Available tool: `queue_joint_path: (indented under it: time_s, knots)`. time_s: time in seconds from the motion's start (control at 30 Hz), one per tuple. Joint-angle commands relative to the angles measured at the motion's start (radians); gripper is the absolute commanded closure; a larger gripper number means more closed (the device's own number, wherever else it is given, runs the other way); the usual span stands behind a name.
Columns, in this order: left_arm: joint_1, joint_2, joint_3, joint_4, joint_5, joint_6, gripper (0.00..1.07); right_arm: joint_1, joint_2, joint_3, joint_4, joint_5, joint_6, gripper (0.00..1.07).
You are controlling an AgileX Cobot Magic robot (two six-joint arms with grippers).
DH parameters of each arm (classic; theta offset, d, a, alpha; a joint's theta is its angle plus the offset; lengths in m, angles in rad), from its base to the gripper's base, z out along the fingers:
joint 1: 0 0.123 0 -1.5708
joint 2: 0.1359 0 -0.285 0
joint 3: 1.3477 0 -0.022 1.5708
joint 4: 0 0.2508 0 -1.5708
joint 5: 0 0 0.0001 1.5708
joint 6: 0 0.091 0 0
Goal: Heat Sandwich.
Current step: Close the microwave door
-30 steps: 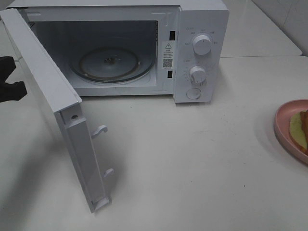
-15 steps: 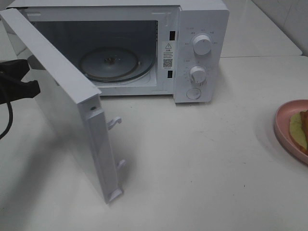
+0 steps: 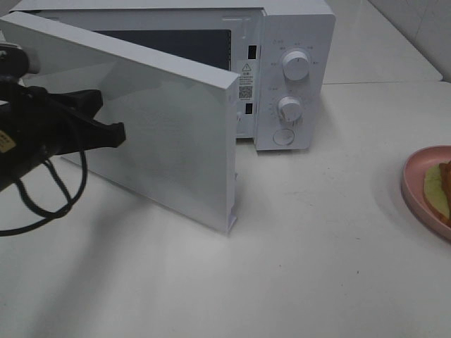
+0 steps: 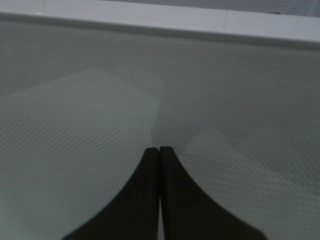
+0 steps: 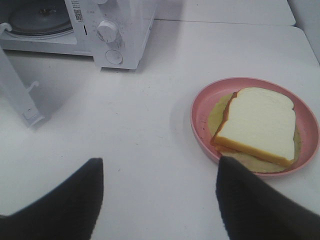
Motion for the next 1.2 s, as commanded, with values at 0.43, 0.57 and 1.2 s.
queue_joint_path:
  time_s: [0.43,0.57,1.2]
  knots:
    - [-0.324,0.165,-0.271,-0.654,-0.124,0.343,1.07,-0.001,-0.022,0.002,-0.007,-0.01,0.0,0.43]
    - [-0.336,0.221,-0.354,-0.692,-0.133,0.377,1.07,-0.001,-0.022,0.002,-0.007,-0.01,0.0,0.43]
    - [-0.333,0.444,-0.659,-0.738,-0.162,0.461,1.07,-0.001,-0.022,0.002,-0.007,-0.01,0.0,0.43]
